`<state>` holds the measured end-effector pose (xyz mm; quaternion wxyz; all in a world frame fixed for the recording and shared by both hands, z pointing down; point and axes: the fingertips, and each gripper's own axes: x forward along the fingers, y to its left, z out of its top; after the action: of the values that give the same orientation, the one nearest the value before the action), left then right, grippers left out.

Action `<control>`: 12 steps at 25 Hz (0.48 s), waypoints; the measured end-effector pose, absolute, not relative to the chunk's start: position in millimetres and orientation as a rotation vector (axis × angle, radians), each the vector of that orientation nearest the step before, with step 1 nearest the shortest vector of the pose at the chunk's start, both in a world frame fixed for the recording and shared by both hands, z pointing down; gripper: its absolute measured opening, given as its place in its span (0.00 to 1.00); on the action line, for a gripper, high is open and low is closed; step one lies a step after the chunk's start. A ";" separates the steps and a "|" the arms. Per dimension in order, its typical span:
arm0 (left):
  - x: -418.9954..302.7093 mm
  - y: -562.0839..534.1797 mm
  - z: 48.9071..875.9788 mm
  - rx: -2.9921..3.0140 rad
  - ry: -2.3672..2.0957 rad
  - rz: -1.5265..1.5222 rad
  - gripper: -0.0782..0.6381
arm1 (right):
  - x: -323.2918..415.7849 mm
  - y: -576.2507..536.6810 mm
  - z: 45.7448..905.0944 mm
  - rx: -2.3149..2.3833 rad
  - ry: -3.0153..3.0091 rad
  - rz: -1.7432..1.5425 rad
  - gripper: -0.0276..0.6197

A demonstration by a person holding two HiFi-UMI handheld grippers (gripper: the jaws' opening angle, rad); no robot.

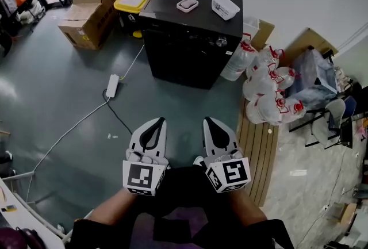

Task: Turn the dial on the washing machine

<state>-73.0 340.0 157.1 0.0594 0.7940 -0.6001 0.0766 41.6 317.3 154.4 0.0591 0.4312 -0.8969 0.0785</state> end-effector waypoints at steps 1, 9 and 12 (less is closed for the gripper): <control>-77.0 339.6 155.3 2.413 -1.817 0.229 0.13 | 39.6 316.2 154.5 1.323 -2.708 0.235 0.06; -103.4 334.4 159.7 2.455 -1.779 0.248 0.13 | 29.5 303.4 157.1 1.459 -2.612 0.194 0.06; -113.3 326.0 159.7 2.439 -1.781 0.234 0.13 | 25.9 295.0 157.0 1.476 -2.593 0.188 0.06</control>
<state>-113.3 326.0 159.7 0.0562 0.8040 -0.5870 0.0770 25.9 295.0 157.0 0.0759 0.4924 -0.8648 0.0628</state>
